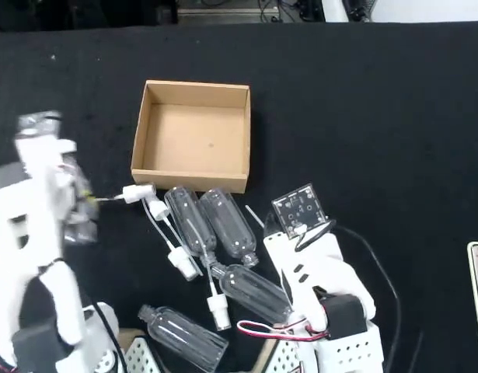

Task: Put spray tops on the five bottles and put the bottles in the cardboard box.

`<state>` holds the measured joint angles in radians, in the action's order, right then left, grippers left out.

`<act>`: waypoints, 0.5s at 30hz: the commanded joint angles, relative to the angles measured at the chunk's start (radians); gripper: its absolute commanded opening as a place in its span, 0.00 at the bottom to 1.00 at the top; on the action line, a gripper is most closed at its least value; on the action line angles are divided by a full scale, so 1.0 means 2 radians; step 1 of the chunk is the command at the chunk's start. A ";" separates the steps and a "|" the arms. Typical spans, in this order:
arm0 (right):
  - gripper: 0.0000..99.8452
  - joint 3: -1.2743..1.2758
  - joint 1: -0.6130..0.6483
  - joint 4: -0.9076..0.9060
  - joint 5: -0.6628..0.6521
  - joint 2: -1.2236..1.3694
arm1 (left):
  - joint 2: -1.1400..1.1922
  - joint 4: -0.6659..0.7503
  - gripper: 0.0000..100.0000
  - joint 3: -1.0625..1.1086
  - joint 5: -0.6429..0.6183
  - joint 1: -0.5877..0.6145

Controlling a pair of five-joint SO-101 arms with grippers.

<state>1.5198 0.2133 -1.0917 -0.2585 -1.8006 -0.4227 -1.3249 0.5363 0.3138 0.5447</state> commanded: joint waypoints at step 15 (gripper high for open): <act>0.01 -0.005 0.010 0.012 0.004 -0.037 | 0.144 0.048 0.21 -0.036 0.451 0.331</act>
<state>1.5198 0.2133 -1.0917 -0.2585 -1.8006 -0.1343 -1.2497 0.5117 1.1546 1.1753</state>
